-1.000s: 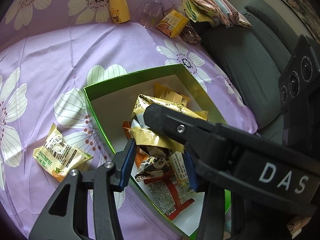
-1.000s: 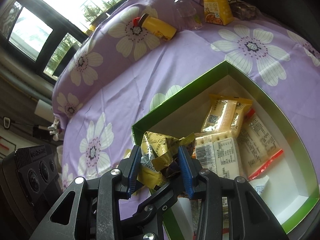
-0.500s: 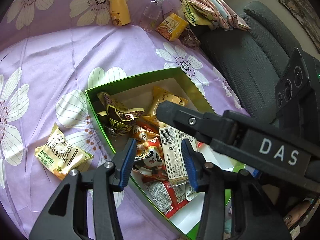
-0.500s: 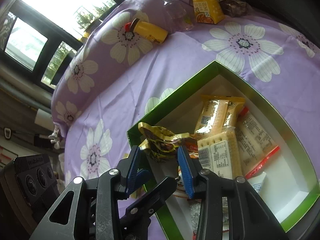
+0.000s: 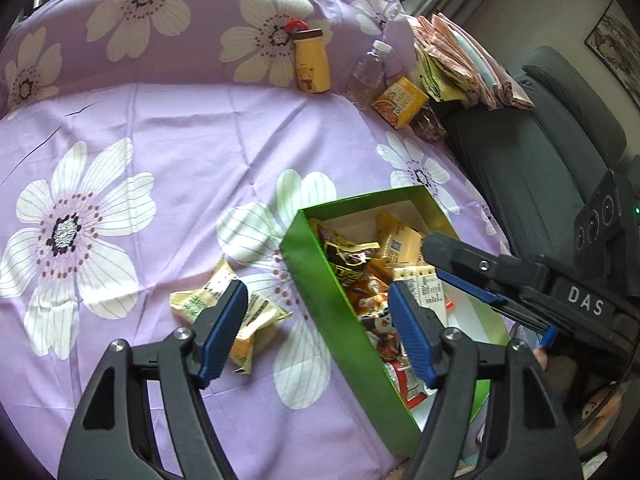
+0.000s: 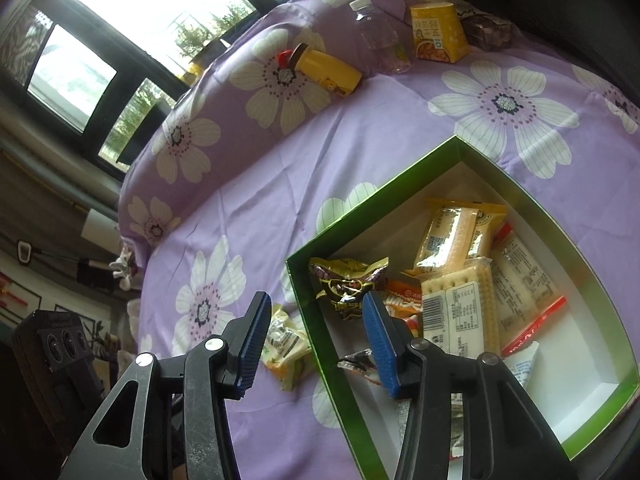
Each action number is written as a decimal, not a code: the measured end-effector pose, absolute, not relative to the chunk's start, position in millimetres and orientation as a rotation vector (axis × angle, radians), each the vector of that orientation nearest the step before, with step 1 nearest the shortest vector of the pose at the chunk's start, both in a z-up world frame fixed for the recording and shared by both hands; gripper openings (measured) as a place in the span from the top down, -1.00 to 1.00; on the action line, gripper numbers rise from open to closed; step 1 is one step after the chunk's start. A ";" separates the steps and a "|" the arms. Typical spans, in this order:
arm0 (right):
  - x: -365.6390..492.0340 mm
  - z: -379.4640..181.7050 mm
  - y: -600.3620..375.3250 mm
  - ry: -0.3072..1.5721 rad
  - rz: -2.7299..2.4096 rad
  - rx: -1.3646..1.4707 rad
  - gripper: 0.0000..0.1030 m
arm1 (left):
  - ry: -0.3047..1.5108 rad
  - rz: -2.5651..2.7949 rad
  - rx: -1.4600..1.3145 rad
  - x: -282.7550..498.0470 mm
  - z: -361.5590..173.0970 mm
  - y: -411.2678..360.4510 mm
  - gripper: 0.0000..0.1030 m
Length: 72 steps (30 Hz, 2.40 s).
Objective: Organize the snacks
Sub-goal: 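Withdraw the right tool and reach to the green-printed bun bag, then grasp the green-printed bun bag with the right tool and lift toward box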
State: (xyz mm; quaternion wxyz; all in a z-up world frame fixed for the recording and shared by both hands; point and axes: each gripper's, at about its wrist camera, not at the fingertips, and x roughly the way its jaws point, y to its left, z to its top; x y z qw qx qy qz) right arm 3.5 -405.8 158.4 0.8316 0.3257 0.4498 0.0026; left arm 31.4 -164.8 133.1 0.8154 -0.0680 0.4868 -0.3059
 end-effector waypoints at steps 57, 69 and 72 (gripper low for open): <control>76.2 65.0 -263.8 1.281 0.200 0.314 0.23 | 1.136 -0.548 -0.366 40.2 40.6 -121.0 0.59; 52.2 110.6 -267.4 1.146 0.217 0.342 0.32 | 0.979 -0.601 -0.260 18.0 90.7 -128.2 0.67; 40.2 133.1 -276.2 1.080 0.199 0.340 0.32 | 0.924 -0.635 -0.226 8.1 110.3 -137.5 0.67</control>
